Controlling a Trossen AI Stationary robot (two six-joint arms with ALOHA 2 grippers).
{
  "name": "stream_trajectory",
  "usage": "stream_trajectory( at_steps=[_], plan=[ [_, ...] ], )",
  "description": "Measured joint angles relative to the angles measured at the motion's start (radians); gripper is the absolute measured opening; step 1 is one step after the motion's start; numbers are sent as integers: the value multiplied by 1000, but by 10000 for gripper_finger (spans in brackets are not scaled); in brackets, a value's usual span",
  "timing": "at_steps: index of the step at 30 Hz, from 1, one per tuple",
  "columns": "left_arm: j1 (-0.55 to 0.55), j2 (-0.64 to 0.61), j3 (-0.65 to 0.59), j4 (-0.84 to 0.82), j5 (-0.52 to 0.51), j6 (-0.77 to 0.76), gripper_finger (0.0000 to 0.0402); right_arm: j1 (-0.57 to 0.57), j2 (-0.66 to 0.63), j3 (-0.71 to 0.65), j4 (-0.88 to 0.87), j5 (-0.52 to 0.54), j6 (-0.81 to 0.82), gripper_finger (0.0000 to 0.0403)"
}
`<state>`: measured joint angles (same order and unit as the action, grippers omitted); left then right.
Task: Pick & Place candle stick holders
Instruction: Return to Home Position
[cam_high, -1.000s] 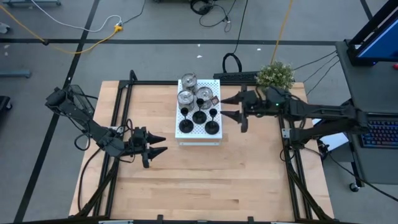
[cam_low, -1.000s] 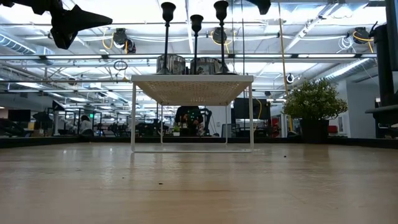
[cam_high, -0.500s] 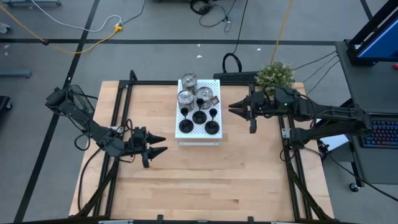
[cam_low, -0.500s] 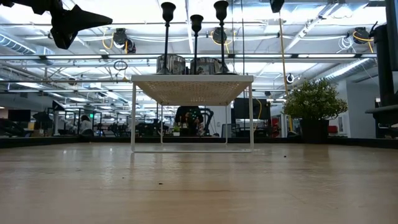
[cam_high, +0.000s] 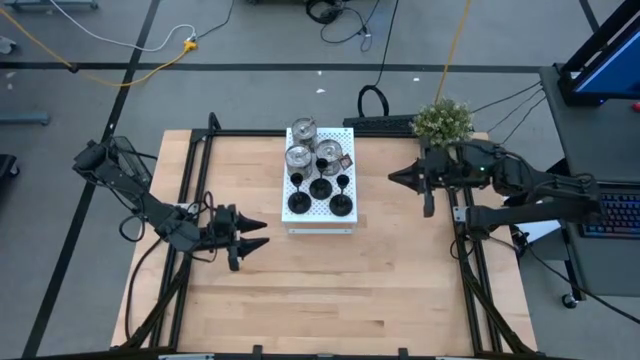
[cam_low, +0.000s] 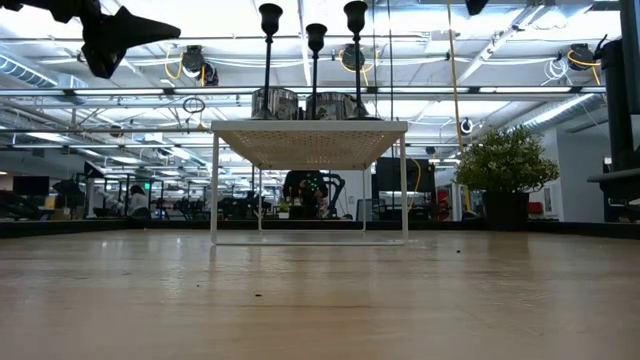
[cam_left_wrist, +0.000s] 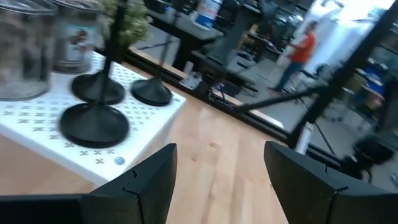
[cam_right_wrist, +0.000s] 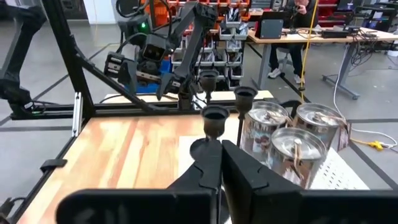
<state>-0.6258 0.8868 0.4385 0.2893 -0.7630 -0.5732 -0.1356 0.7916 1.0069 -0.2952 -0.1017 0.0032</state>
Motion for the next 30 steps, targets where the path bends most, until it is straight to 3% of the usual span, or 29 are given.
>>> stream_trajectory(
  at_steps=[5, 11, 23, 30],
  plan=[
    [5, -45, 0, -2, 75, 65, 248, 0, -61, 0, -90, 0, -18, 8],
    [27, -152, 0, -52, 91, 204, 248, 0, -117, 0, -182, 0, -19, 8],
    [39, -377, 1, -380, 89, 187, 248, 0, -210, 0, -290, -3, 27, 9],
    [38, -453, -21, -426, 108, 205, 248, 0, -256, -32, -282, -4, 47, 9]
  ],
)
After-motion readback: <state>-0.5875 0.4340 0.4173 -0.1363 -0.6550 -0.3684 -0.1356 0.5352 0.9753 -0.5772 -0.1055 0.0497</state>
